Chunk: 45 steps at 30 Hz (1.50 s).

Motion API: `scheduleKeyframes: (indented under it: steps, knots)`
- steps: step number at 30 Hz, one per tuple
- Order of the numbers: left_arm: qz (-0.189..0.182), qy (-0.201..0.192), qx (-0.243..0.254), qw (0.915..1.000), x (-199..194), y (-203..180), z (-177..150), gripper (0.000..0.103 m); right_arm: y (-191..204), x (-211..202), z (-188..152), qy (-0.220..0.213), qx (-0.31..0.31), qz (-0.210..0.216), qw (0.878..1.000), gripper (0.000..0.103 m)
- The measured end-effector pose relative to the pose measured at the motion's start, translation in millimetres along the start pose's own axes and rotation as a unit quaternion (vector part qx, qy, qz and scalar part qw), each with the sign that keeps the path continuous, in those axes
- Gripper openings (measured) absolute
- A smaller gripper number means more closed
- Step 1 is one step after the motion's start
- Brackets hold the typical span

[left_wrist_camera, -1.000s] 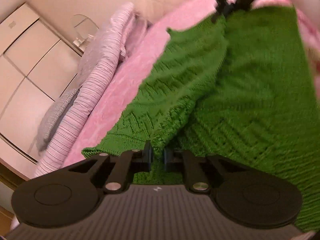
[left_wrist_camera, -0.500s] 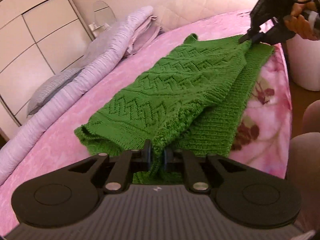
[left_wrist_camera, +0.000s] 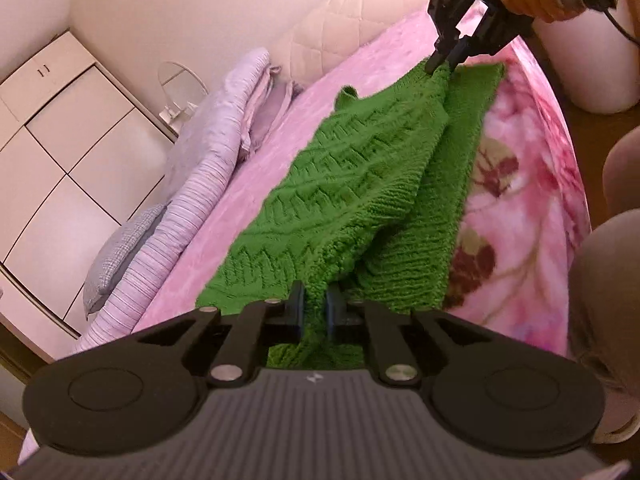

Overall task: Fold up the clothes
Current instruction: 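Lift the hem with both grippers and fold it over toward the neckline, then lower the folded hem onto the vest and open both grippers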

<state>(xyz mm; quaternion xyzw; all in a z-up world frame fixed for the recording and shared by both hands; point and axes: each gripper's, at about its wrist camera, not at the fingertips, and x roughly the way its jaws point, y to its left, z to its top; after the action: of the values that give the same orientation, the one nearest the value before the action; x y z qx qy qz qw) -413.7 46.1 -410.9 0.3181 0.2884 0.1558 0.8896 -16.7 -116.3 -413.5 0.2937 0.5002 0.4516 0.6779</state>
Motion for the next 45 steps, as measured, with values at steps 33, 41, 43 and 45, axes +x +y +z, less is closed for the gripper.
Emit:
scheduleKeyframes:
  steps: [33, 41, 43, 45]
  knots:
    - [-0.061, 0.050, -0.365, 0.9277, -5, 68, 4, 0.016, 72, -21, -40, -0.025, -0.380, -0.064, 0.923, 0.017]
    - [-0.085, 0.088, -0.377, 0.9180, 10, 54, -20, 0.016, 50, 14, -68, 0.033, -0.446, -0.086, 0.890, 0.017]
    - [-0.099, 0.088, -0.412, 0.9016, 10, 74, -21, 0.015, 53, 14, -59, 0.065, -0.446, -0.083, 0.889, 0.017]
    - [-0.090, 0.059, -0.440, 0.8917, 8, 100, -23, 0.015, 64, 18, -40, 0.088, -0.451, -0.072, 0.885, 0.017]
